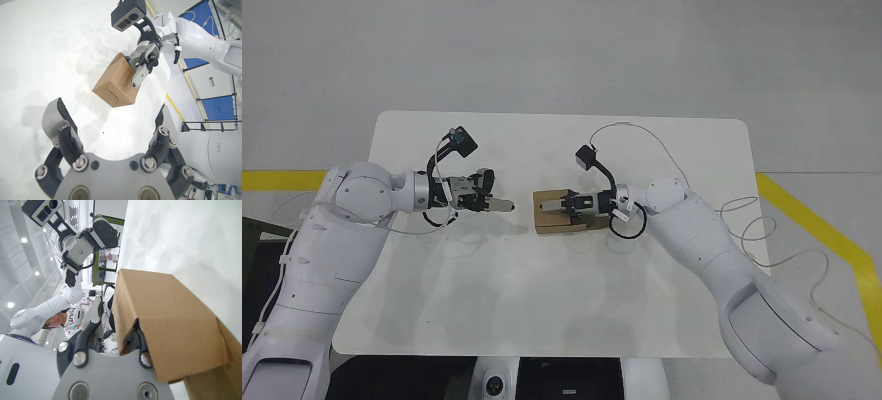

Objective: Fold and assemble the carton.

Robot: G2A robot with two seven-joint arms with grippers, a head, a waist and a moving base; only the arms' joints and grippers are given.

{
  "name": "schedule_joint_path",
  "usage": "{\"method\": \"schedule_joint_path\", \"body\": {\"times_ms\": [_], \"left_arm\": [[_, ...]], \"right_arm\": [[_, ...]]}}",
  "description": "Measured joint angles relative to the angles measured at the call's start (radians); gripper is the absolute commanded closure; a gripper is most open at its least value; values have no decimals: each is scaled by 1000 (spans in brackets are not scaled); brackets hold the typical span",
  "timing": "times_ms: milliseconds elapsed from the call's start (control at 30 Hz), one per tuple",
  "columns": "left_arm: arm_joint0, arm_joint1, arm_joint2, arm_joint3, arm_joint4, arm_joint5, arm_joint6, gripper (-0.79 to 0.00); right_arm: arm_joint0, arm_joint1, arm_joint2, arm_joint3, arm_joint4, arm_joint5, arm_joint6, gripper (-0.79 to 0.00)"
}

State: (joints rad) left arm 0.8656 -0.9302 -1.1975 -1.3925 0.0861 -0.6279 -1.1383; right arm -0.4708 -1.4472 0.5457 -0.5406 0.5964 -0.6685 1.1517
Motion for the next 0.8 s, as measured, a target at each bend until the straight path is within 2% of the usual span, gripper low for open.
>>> {"method": "schedule_joint_path", "body": {"times_ms": [233,367,567,800], "left_arm": [[1,0,0,-2,1,1,2,-785],[14,3,3,-51,64,-6,39,-785],[41,7,0,-95,214,-119,147,-785],[82,7,-5,-101,470,-251,363,-785]], "right_arm": [[-21,18,30,-40,-29,3,3,-302],[-35,35,53,-64,-52,2,2,-311],[-57,68,102,-120,-96,7,-13,-329],[-107,117,171,-232,-157,43,-31,-326]]}}
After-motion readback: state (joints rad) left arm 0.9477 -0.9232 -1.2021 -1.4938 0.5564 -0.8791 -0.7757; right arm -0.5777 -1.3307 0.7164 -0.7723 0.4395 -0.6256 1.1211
